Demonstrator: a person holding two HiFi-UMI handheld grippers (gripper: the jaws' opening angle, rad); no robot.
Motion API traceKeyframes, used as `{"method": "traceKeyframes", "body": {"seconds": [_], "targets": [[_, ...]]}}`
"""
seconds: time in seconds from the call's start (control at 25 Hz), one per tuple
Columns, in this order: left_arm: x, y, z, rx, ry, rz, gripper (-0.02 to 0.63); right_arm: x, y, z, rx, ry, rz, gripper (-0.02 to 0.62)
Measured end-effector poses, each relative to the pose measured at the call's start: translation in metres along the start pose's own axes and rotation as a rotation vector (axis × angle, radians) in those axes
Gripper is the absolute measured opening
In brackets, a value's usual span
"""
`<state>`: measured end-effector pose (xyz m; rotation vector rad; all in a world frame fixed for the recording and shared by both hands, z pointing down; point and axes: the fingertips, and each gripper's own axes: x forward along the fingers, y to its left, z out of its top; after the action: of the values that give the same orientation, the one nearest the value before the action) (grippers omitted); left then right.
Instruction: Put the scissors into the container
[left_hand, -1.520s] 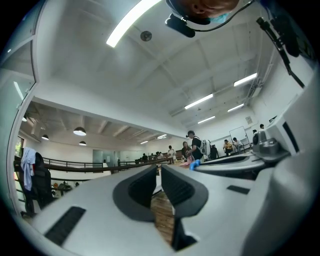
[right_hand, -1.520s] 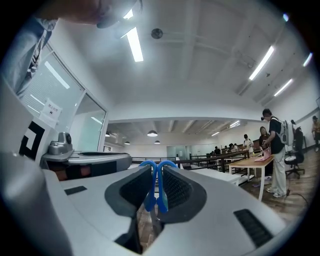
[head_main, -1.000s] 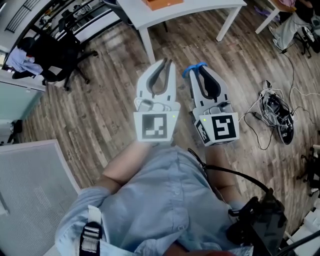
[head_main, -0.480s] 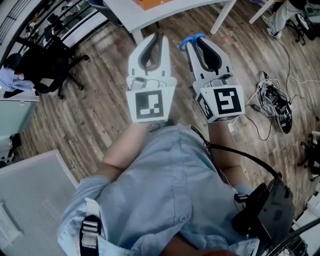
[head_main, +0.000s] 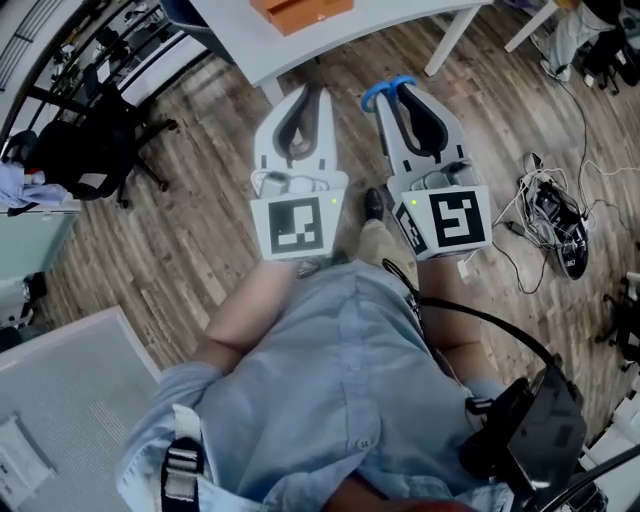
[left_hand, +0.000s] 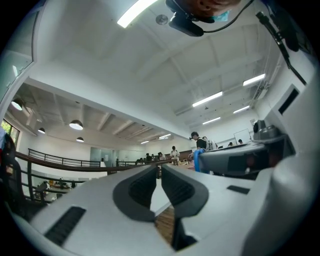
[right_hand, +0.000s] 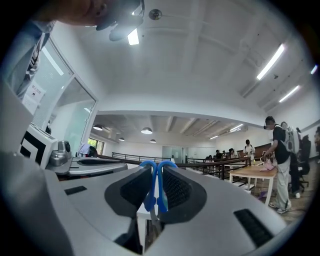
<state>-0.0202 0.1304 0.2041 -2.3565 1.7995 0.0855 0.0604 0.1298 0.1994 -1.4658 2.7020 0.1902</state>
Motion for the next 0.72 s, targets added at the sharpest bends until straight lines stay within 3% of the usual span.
{"method": "traceKeyframes", "body": {"seconds": [0.36,0.72], "targets": [[0.099,-0.006,-0.034,0.026,0.090,0.057,0.038,0.064,-0.076,-0.038,0.070,0.042,0.071,0.077],[0.185,-0.005,-0.032,0.071,0.115,0.143,0.038,0.124,-0.144,-0.045,0.106,0.046,0.167,0.077]]}}
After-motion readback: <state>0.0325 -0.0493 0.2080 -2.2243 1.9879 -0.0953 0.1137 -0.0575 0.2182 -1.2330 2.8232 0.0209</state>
